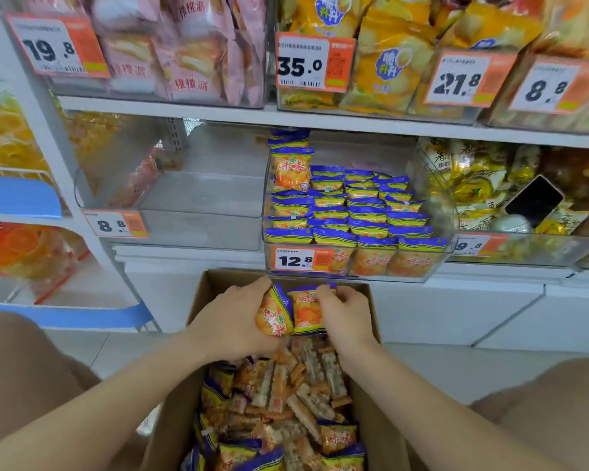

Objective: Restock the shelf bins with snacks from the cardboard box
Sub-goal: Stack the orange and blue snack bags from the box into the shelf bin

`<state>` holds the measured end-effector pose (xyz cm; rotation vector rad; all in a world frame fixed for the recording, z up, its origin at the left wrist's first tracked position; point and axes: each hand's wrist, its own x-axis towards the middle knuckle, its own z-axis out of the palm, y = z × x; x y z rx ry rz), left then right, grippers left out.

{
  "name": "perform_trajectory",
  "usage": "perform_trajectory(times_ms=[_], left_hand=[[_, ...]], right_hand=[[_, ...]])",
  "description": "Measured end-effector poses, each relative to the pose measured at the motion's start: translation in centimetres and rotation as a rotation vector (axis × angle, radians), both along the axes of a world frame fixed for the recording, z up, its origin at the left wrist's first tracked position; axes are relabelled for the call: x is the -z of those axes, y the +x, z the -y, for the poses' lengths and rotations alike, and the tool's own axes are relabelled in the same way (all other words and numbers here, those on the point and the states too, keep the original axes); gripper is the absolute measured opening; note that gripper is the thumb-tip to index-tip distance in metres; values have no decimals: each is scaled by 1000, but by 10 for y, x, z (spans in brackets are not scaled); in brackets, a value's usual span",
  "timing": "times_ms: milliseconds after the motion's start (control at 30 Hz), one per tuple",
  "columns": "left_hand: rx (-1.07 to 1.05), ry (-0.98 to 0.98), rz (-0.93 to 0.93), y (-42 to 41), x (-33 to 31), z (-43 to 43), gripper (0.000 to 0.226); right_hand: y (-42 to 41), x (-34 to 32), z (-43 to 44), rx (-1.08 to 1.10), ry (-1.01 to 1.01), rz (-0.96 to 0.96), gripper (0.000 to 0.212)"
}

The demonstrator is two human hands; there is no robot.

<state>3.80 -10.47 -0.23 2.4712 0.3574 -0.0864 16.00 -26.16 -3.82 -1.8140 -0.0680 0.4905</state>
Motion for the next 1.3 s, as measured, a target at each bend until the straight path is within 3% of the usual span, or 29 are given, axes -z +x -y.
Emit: perform_trajectory(times_ms=[100,267,467,567,800,967,1033,1133,1300], left_hand=[[-2,-181,144,-4,-34,0,77],[-72,-424,273,6,-62,-3,66],[-261,-499,363,15,-88,-16,30],[-404,-587,475,21,-94,-27,28],[-530,-596,493,46,-93,-40,39],[-611,-649,523,59,-89,-46,48],[-624,-657,519,63,-89,-48,50],[-624,-647,516,65,-90,-47,50],[-607,-638,504,63,-91,-46,49]], right_hand=[[-8,-33,5,-31,195,125,12],[2,-80,3,-199,346,215,12],[34,-113,-7,-30,466,100,51],[57,-126,-16,-45,357,267,63],[123,-137,-47,-276,-119,669,51],[150,-131,-77,-226,-105,772,67],[153,-126,-92,-197,-85,783,60],[149,-112,-108,-186,-87,821,30],[141,-86,-126,-236,-242,827,35]])
